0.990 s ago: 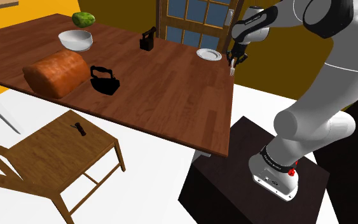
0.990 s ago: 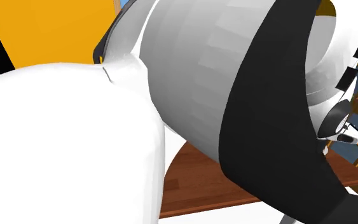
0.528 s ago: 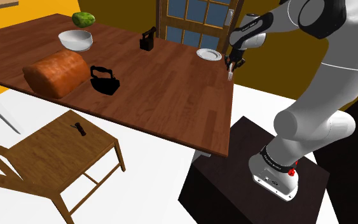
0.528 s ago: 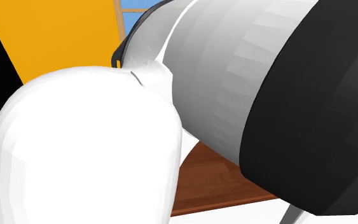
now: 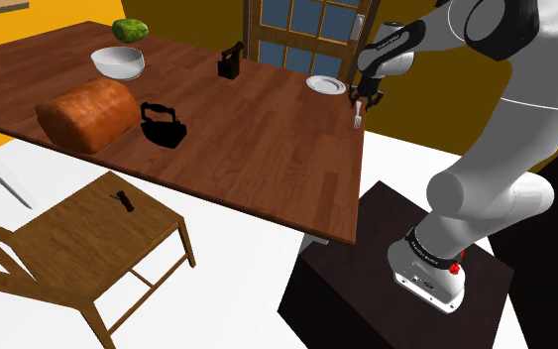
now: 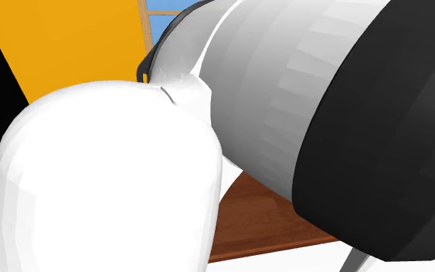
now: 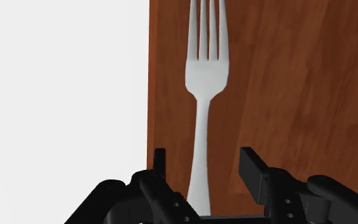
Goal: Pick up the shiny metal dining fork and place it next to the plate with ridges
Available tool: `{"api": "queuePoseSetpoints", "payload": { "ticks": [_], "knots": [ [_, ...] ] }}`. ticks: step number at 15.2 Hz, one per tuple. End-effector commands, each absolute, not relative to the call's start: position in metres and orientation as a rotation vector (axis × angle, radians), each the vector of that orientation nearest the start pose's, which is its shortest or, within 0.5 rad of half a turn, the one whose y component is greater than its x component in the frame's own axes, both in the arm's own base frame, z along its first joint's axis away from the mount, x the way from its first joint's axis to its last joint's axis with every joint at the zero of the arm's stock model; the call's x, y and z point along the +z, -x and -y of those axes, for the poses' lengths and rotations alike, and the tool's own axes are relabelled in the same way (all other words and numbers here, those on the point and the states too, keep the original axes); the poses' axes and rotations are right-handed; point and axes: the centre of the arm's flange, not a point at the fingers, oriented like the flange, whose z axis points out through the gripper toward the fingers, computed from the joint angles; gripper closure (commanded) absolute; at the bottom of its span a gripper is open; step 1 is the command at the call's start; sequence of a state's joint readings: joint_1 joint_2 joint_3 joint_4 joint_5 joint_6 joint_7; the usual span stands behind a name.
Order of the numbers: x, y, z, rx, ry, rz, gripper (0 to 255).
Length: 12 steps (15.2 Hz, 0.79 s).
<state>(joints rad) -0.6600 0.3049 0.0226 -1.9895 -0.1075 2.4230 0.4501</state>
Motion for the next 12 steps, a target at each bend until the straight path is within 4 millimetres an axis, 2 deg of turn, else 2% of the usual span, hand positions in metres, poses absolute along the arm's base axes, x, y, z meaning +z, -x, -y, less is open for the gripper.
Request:
{"api": "queuePoseSetpoints", "payload": {
  "ticks": [1, 5, 9, 12],
  "knots": [
    [0.323, -0.495, 0.368, -0.196, 2.813, -1.56, 0],
    [0.322, -0.495, 0.368, -0.196, 2.813, -1.56, 0],
    [0.372, -0.492, 0.362, -0.196, 2.813, -1.56, 0],
    [0.372, -0.492, 0.362, -0.196, 2.813, -1.56, 0]
  ]
}}
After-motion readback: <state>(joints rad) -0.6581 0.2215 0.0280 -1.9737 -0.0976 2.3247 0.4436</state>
